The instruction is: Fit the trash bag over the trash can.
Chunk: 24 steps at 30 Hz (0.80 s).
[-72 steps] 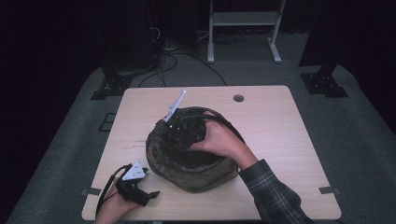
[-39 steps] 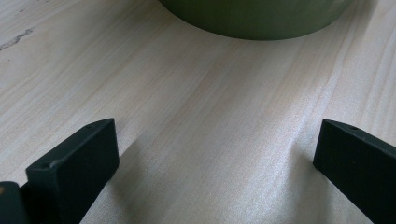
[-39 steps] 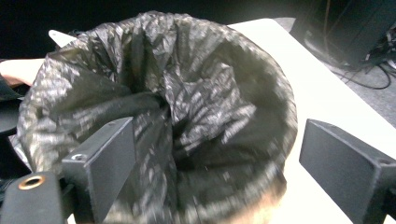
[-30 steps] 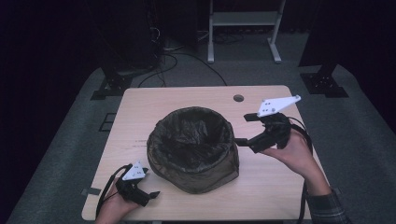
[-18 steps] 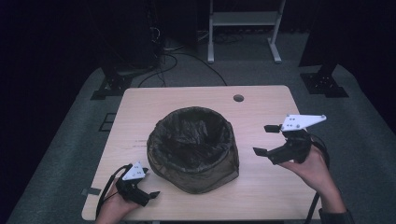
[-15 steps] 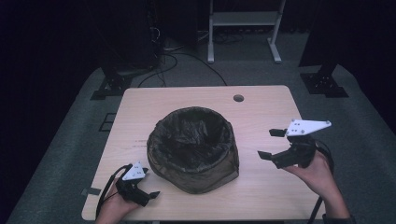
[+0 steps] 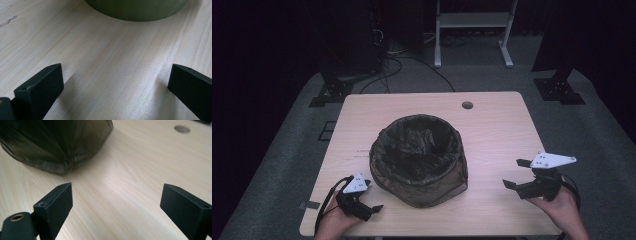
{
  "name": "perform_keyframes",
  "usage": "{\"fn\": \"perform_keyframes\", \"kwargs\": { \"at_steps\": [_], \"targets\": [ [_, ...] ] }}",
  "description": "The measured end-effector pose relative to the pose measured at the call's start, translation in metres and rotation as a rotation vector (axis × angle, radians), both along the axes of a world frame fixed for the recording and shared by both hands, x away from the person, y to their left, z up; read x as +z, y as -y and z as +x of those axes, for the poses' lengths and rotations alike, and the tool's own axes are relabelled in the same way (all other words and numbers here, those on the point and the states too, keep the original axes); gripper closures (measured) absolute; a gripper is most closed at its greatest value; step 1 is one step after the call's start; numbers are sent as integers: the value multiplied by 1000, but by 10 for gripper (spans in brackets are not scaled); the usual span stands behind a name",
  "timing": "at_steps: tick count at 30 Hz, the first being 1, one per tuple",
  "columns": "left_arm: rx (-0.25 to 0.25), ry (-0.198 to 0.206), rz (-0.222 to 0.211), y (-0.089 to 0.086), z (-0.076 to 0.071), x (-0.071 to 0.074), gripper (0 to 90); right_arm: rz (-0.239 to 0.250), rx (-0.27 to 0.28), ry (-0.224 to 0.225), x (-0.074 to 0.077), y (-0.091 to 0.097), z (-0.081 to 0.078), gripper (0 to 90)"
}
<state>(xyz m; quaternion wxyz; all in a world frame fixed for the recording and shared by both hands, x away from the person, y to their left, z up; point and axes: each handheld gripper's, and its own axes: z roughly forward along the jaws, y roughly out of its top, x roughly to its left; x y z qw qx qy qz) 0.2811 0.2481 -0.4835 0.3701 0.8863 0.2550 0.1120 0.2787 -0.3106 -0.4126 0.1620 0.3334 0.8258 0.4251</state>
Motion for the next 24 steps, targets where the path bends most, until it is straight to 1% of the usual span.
{"fn": "perform_keyframes", "kwargs": {
  "at_steps": [5,9,11,15,21,24],
  "targets": [
    [0,0,0,0,0,0,0,-26,-39,-28,-28,7,-5,94],
    [0,0,0,0,0,0,0,-32,-66,-57,-46,10,-8,94],
    [0,0,0,0,0,0,0,-35,-76,-63,-52,11,-9,93],
    [0,0,0,0,0,0,0,-53,-88,-71,-60,11,-9,93],
    [0,0,0,0,0,0,0,-62,-96,-69,-70,9,-9,94],
    [0,0,0,0,0,0,0,-84,-108,-70,-73,6,-8,94]
  ]
}}
